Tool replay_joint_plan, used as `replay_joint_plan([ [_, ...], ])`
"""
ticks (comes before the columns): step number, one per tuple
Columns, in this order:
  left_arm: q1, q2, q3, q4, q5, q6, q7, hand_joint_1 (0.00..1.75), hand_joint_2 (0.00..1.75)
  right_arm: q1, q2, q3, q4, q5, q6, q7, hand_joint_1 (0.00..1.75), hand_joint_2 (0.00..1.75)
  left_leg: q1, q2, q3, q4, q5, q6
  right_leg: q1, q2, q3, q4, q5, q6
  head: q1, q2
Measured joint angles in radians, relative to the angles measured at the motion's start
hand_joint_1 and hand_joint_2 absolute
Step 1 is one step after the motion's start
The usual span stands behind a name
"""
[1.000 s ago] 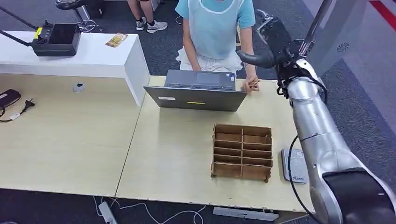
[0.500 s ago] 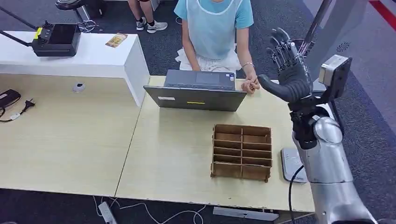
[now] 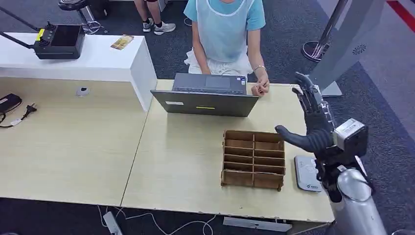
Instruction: Pass the card to the sensor for recognition and then transmit it.
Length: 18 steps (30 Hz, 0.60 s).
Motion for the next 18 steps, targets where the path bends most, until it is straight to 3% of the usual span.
replay_joint_plan([
  [18, 0.000, -0.018, 0.064, 0.000, 0.053, 0.025, -0.003, 0.00, 0.00, 0.310, -0.023, -0.004, -0.191, 0.266, -0.194, -0.050, 0.00, 1.75, 0.000, 0.000, 0.000, 0.000, -0.002, 0.000, 0.000, 0.000, 0.000, 0.000, -0.002, 0.001, 0.000, 0.000],
])
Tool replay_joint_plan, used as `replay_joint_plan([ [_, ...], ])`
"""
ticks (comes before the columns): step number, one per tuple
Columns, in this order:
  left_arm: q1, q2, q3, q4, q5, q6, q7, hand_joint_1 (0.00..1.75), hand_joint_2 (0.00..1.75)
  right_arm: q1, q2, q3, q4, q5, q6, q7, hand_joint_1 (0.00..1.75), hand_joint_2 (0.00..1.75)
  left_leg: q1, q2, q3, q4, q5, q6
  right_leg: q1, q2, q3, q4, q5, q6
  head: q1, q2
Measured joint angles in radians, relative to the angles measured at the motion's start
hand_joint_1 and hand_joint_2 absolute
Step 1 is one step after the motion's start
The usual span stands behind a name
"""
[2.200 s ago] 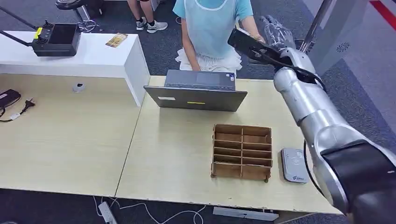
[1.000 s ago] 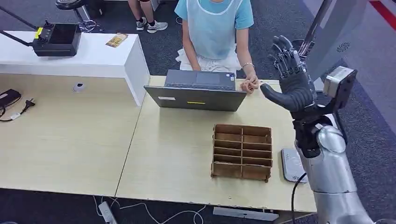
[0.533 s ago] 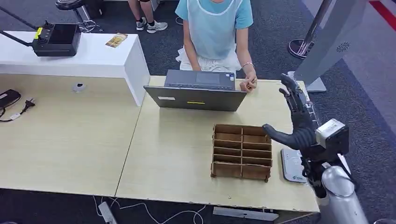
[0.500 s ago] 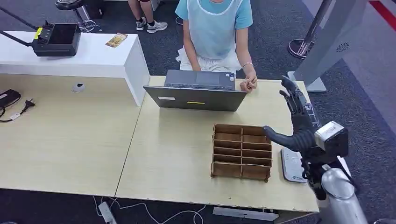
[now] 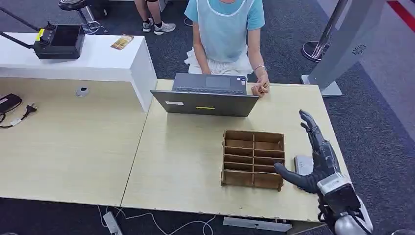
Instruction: Pass the card to the sensor for recognition and then transmit it.
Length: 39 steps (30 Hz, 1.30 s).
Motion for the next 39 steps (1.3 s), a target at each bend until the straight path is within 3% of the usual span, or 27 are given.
replay_joint_plan([
  [7, 0.000, -0.002, 0.010, 0.000, -0.003, 0.002, 0.000, 0.00, 0.00, 0.066, -0.005, 0.000, -0.032, 0.129, -0.064, 0.011, 0.00, 1.75, 0.000, 0.000, 0.000, 0.000, 0.000, 0.000, 0.000, 0.000, 0.000, 0.000, 0.000, 0.000, 0.000, 0.000],
  [14, -0.001, -0.004, 0.013, 0.000, -0.014, -0.003, 0.013, 0.00, 0.00, 0.100, -0.036, 0.028, -0.047, 0.527, -0.220, 0.111, 0.00, 1.75, 0.000, 0.000, 0.000, 0.000, 0.000, 0.000, 0.000, 0.000, 0.000, 0.000, 0.000, 0.000, 0.000, 0.000],
  [17, -0.002, -0.004, 0.013, 0.000, -0.021, -0.008, 0.014, 0.00, 0.00, 0.100, -0.058, 0.062, -0.052, 0.597, -0.246, 0.148, 0.00, 1.75, 0.000, 0.000, 0.000, 0.000, 0.000, 0.000, 0.000, 0.000, 0.000, 0.000, 0.000, 0.000, 0.000, 0.000],
  [23, -0.002, -0.004, 0.013, 0.000, -0.027, -0.010, 0.017, 0.00, 0.00, 0.099, -0.098, 0.108, -0.056, 0.655, -0.256, 0.203, 0.00, 1.75, 0.000, 0.000, 0.000, 0.000, 0.000, 0.000, 0.000, 0.000, 0.000, 0.000, 0.000, 0.000, 0.000, 0.000],
  [30, -0.002, -0.004, 0.013, 0.000, -0.031, -0.010, 0.028, 0.00, 0.00, 0.128, -0.146, 0.120, -0.057, 0.698, -0.227, 0.332, 0.00, 1.75, 0.000, 0.000, 0.000, 0.000, 0.000, 0.000, 0.000, 0.000, 0.000, 0.000, 0.000, 0.000, 0.000, 0.000],
  [35, -0.002, -0.004, 0.013, 0.000, -0.039, -0.012, 0.036, 0.00, 0.00, 0.149, -0.154, 0.117, -0.056, 0.819, -0.232, 0.449, 0.00, 1.75, 0.000, 0.000, 0.000, 0.000, 0.000, 0.001, 0.000, 0.000, 0.000, 0.000, 0.000, 0.000, 0.000, 0.000],
  [39, -0.003, -0.004, 0.013, 0.000, -0.042, -0.013, 0.042, 0.00, 0.00, 0.159, -0.154, 0.112, -0.050, 0.867, -0.232, 0.488, 0.00, 1.75, 0.000, 0.000, 0.000, 0.000, 0.000, 0.001, 0.000, 0.000, 0.000, 0.000, 0.000, 0.000, 0.000, 0.000],
])
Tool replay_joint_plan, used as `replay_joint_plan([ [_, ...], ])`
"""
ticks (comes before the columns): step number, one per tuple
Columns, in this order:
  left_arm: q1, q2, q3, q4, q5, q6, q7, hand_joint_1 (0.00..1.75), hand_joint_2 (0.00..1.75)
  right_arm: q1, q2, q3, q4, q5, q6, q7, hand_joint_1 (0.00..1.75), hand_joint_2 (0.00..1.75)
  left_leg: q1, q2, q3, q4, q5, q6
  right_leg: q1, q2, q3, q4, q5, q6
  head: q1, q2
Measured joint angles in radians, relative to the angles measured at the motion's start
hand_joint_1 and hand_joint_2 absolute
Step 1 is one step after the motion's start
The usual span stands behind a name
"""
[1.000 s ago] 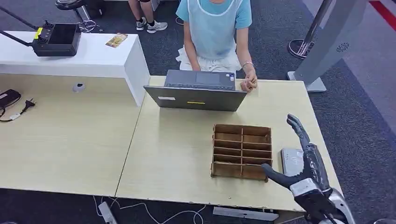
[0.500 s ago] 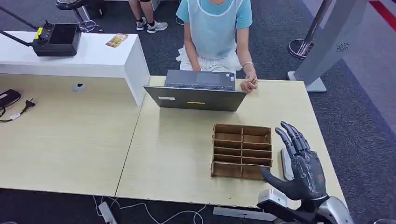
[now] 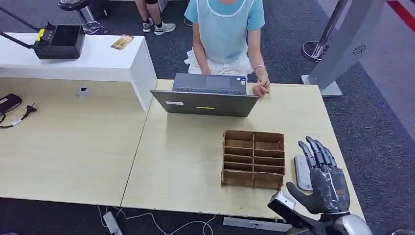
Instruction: Pass the card to the sensor for recognition and then transmit it.
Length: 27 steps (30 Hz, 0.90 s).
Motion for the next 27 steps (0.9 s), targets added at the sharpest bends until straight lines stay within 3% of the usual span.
replay_joint_plan([
  [9, -0.001, 0.000, 0.000, 0.000, 0.000, -0.003, 0.000, 0.00, 0.00, 0.002, 0.000, 0.009, 0.015, 0.022, 0.021, 0.023, 0.00, 1.75, 0.000, 0.000, 0.000, 0.000, 0.000, 0.000, 0.000, 0.000, 0.000, 0.000, 0.000, 0.000, 0.000, 0.000],
  [15, -0.001, 0.000, 0.000, 0.000, -0.003, -0.005, 0.000, 0.00, 0.00, 0.003, -0.009, 0.031, 0.024, -0.052, 0.092, 0.024, 0.00, 1.75, 0.000, 0.000, 0.000, 0.000, 0.000, 0.000, 0.000, 0.000, 0.000, 0.000, 0.000, 0.000, 0.000, 0.000],
  [27, -0.005, 0.000, 0.000, 0.000, -0.011, -0.011, 0.000, 0.00, 0.00, -0.016, -0.011, 0.068, 0.064, -0.040, 0.104, 0.036, 0.00, 1.75, 0.000, 0.000, 0.000, 0.000, 0.000, 0.000, 0.000, 0.000, 0.000, 0.000, 0.000, 0.000, 0.000, 0.000],
])
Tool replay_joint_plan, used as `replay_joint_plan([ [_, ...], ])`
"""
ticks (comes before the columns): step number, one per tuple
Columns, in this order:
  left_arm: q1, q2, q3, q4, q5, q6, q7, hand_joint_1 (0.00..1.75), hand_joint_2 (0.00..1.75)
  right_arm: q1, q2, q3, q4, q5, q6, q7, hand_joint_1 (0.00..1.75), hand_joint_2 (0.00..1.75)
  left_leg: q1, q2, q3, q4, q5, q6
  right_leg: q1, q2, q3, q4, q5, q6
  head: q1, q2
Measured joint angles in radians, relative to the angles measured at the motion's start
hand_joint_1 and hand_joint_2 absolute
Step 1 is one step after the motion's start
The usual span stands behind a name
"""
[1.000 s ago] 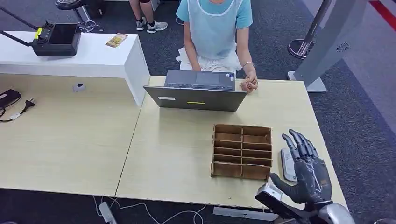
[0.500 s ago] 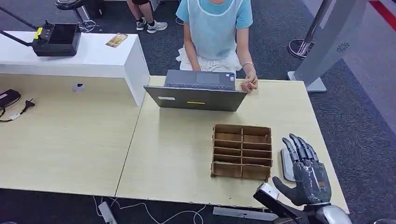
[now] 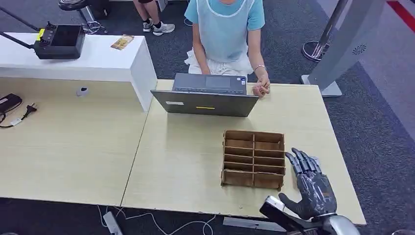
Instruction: Pass the card to the sensor for recognition and then transmit it.
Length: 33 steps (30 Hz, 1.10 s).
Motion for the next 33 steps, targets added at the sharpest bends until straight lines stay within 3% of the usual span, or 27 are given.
replay_joint_plan([
  [33, -0.001, 0.000, 0.000, 0.000, -0.010, -0.004, 0.000, 0.00, 0.00, -0.070, 0.017, 0.042, 0.082, 0.030, 0.021, -0.023, 0.03, 1.75, 0.000, 0.000, 0.000, 0.000, 0.000, 0.000, 0.000, 0.000, 0.000, 0.000, 0.000, 0.000, 0.000, 0.000],
])
